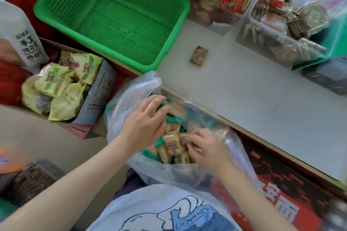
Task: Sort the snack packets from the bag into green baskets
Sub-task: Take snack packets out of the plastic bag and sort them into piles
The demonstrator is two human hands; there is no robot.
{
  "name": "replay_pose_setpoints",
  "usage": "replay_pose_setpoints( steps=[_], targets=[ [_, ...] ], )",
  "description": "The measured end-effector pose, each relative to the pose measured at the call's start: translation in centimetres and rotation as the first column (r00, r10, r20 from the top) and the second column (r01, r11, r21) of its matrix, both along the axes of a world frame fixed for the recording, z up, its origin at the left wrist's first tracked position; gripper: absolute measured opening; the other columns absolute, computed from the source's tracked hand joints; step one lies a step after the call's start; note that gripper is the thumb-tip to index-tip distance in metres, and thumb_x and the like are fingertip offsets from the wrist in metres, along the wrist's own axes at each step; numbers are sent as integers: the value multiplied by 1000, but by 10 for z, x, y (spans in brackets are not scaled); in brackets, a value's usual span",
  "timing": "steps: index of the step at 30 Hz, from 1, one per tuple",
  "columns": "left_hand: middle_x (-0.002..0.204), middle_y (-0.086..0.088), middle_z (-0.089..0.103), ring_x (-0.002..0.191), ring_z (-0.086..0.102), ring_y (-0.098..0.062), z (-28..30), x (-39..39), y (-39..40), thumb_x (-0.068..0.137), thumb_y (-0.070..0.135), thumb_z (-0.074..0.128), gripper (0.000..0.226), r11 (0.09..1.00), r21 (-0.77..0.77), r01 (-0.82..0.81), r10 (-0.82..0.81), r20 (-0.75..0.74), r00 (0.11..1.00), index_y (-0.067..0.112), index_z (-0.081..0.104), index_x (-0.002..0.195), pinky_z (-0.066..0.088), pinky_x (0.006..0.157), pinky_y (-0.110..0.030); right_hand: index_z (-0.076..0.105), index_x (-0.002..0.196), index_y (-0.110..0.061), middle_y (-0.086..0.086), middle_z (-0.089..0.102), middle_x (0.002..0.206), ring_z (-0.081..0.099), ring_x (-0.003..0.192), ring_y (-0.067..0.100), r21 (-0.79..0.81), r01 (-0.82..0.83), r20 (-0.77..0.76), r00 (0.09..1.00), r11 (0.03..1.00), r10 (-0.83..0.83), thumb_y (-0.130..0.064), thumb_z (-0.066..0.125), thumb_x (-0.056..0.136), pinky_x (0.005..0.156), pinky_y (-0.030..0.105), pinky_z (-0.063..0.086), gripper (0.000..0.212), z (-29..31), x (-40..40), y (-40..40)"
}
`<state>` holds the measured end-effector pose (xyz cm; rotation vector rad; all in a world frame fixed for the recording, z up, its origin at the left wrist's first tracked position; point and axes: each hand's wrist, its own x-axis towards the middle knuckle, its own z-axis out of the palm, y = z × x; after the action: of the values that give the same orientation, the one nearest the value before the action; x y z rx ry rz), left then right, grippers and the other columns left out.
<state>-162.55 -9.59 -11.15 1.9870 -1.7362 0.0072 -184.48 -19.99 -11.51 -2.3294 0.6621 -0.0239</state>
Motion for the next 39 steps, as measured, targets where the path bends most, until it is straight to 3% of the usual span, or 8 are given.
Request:
replay_pose_setpoints(
  steps=[6, 10, 13, 22, 28, 31, 35, 39],
  targets=[
    [165, -9, 20, 153, 8, -34, -23, 47, 32, 94, 59, 30, 69, 814, 521, -256, 194, 172, 966, 34, 22, 158, 3, 122, -59, 30, 156, -25, 6, 29, 162, 28, 148, 27, -83, 161, -511, 840, 983, -181, -44, 55, 97, 120, 48, 22, 67, -38, -10, -25],
    [168, -4, 9, 154, -1, -32, -45, 51, 33, 95, 70, 15, 72, 660, 714, -233, 191, 141, 971, 42, -3, 158, 0, 122, -58, 44, 144, -17, 7, 48, 143, 43, 134, 27, -178, 296, -396, 852, 938, -344, -42, 54, 96, 111, 48, 35, 55, -30, 14, -19],
    [167, -5, 17, 154, 8, -29, -39, 39, 35, 99, 64, 23, 68, 711, 673, -204, 196, 89, 977, 36, 10, 159, 7, 122, -55, 61, 106, -12, 4, 60, 102, 57, 101, 27, -82, 336, -257, 902, 938, -346, -29, 55, 96, 81, 39, 47, 20, -23, 36, 11],
    [154, -10, 40, 144, 30, -28, -28, 19, 34, 100, 35, 48, 45, 787, 611, -88, 172, -80, 982, 17, 51, 141, 29, 114, -47, 39, 140, -13, 6, 50, 134, 52, 123, 25, 78, 308, -472, 849, 948, -237, -41, 75, 87, 88, 37, 50, 70, -52, 66, 37],
    [154, -10, 42, 145, 31, -31, -25, 12, -6, 95, 36, 44, 54, 866, 500, -5, 63, -98, 993, 15, 49, 145, 30, 115, -49, 53, 119, -21, -2, 44, 113, 53, 94, 19, 127, 265, -474, 863, 956, -176, -37, 77, 85, 74, 36, 50, 45, -46, 43, 43],
    [161, -7, 32, 151, 22, -28, -33, 16, -38, 100, 37, 45, 57, 834, 551, 38, 12, -87, 996, 18, 37, 153, 23, 119, -46, 58, 107, -22, -6, 55, 104, 56, 89, 15, 281, 510, -341, 845, 813, -412, -40, 79, 82, 72, 29, 47, 38, -20, 27, 23],
    [165, -3, 21, 152, 16, -26, -51, 23, -67, 103, 47, 36, 59, 750, 659, 58, -4, -83, 997, 26, 26, 157, 16, 122, -47, 61, 95, -25, -4, 69, 93, 65, 85, 17, 488, 741, -172, 600, 462, -781, -46, 74, 85, 73, 34, 53, 27, 20, 11, -31],
    [166, -3, 20, 153, 14, -23, -64, 21, -71, 104, 49, 32, 60, 693, 718, 57, 33, -110, 993, 26, 22, 158, 12, 122, -47, 55, 100, -17, 6, 66, 80, 58, 57, 16, 449, 808, -151, 489, 381, -859, -40, 64, 95, 51, 29, 48, 24, 18, 31, -98]
  ],
)
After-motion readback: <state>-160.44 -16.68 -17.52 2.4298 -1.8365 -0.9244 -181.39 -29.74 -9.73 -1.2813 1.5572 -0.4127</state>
